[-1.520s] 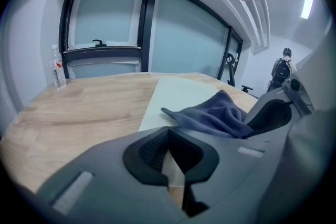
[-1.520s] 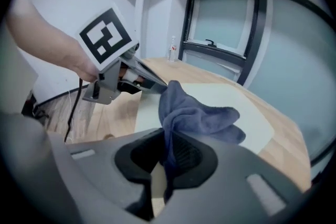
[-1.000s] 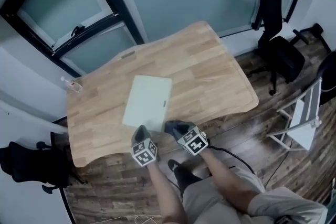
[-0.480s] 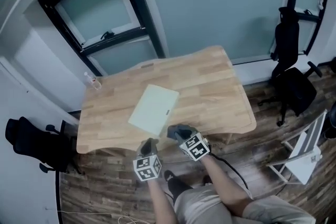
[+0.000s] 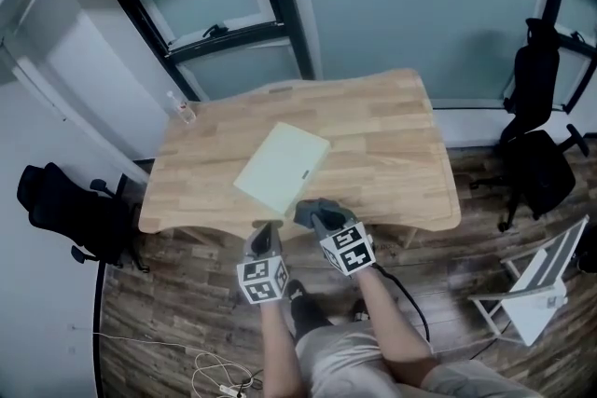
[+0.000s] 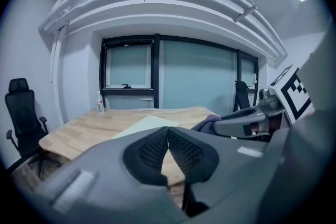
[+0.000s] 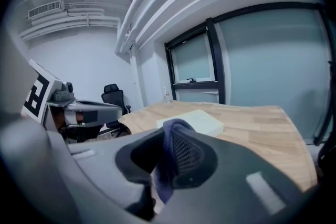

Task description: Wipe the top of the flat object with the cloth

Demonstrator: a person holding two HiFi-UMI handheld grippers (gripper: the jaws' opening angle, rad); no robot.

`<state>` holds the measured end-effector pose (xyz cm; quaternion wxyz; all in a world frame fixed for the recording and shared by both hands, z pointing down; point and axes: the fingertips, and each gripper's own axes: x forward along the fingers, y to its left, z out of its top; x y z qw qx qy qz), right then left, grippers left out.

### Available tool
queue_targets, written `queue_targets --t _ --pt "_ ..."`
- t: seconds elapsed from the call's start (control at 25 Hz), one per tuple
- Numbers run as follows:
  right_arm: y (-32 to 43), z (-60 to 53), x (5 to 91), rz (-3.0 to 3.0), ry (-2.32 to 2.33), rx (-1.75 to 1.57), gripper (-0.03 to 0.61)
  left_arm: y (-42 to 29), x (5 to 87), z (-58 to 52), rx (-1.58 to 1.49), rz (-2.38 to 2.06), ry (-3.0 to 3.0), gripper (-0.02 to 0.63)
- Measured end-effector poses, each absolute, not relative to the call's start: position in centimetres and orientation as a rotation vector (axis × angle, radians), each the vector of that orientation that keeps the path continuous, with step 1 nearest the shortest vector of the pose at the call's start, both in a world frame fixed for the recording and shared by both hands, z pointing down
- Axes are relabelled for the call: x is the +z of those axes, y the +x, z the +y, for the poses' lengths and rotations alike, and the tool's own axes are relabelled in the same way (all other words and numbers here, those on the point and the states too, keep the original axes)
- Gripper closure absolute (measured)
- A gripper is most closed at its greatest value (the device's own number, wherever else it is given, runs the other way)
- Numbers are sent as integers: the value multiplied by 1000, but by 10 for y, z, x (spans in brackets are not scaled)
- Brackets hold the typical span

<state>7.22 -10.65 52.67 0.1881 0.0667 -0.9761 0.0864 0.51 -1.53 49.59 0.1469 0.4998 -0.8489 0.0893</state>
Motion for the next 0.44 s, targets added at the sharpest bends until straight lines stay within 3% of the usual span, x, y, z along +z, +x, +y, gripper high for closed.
queue_targets --t 0.44 --pt "88 -102 529 -2782 171 293 535 30 503 -8 255 -2401 1494 606"
